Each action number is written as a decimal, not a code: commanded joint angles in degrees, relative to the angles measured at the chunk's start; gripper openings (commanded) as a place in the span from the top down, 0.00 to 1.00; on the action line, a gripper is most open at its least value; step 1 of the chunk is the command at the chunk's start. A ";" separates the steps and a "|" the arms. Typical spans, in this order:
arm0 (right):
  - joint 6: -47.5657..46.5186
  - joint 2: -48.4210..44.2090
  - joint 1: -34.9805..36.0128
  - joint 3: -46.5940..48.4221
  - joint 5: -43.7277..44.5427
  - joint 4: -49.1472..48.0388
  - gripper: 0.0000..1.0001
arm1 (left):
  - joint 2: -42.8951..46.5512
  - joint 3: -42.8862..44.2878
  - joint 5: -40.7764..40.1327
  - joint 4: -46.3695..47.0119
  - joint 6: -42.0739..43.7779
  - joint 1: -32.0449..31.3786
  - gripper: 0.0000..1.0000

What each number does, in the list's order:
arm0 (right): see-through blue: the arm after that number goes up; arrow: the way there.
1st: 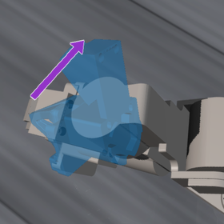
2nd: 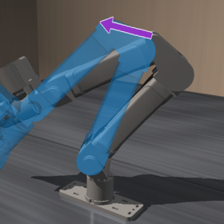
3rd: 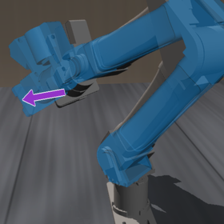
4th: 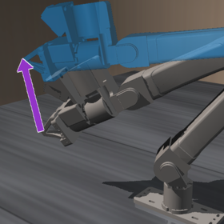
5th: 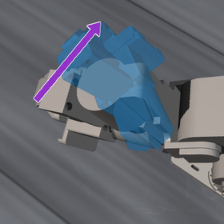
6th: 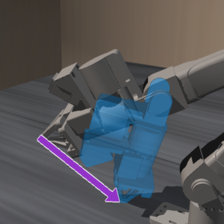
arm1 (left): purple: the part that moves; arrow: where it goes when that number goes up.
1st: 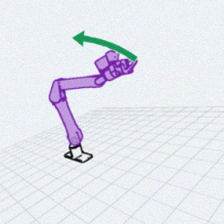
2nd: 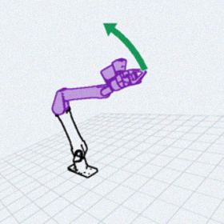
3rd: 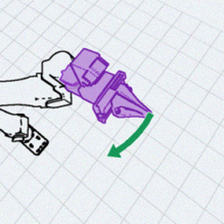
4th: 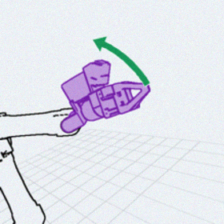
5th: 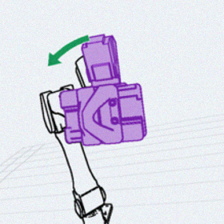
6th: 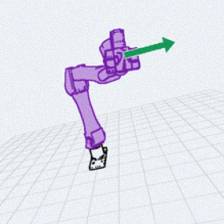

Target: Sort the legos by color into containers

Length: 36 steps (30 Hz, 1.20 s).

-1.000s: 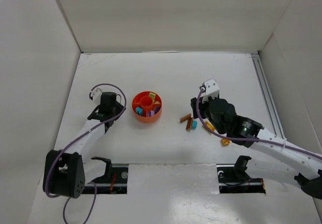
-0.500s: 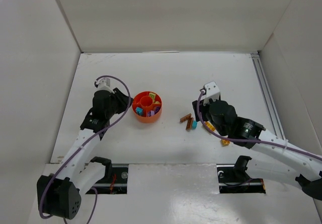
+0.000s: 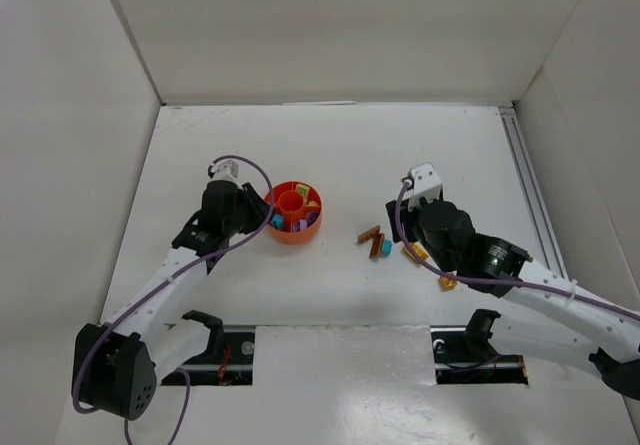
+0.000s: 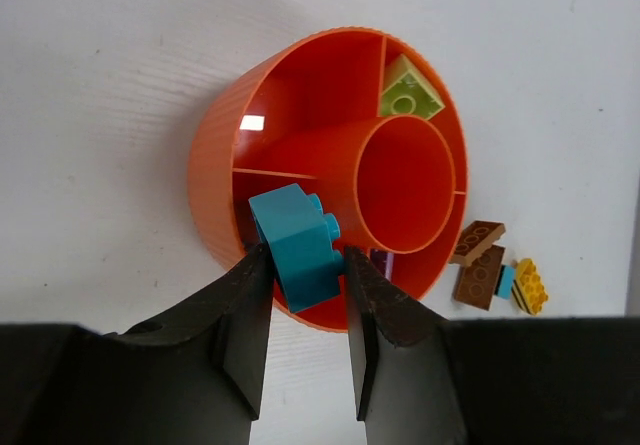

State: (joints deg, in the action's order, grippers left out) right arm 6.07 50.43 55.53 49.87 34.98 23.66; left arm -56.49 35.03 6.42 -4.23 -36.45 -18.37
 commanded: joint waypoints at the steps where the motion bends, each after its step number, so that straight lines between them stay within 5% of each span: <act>1: 0.17 -1.13 -0.07 0.14 2.01 0.15 0.32 | -1.34 1.80 -2.89 -0.52 0.15 -0.70 1.00; 20: 2.46 -3.76 -0.07 -0.91 3.60 2.27 0.32 | -11.44 7.07 -18.62 -2.71 -2.14 -7.81 1.00; 30: 3.08 -5.43 -0.07 -1.44 4.22 3.41 0.32 | -10.75 7.43 -18.10 -6.58 -3.80 -10.19 1.00; 31: 3.08 -5.43 -0.07 -1.44 4.22 3.41 0.32 | -10.23 6.90 -18.10 -6.58 -3.81 -10.19 0.97; 32: 3.08 -5.43 -0.07 -1.44 4.22 3.41 0.32 | -9.70 6.90 -18.10 -7.36 -3.81 -10.19 0.79; 36: 3.08 -5.43 -0.07 -1.97 4.74 3.41 0.32 | -7.50 6.90 -18.10 -7.90 -3.81 -10.19 0.57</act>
State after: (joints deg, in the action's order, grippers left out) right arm 8.45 45.67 55.53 48.10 38.26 27.11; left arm -66.57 42.13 -10.90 -9.28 -39.90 -28.51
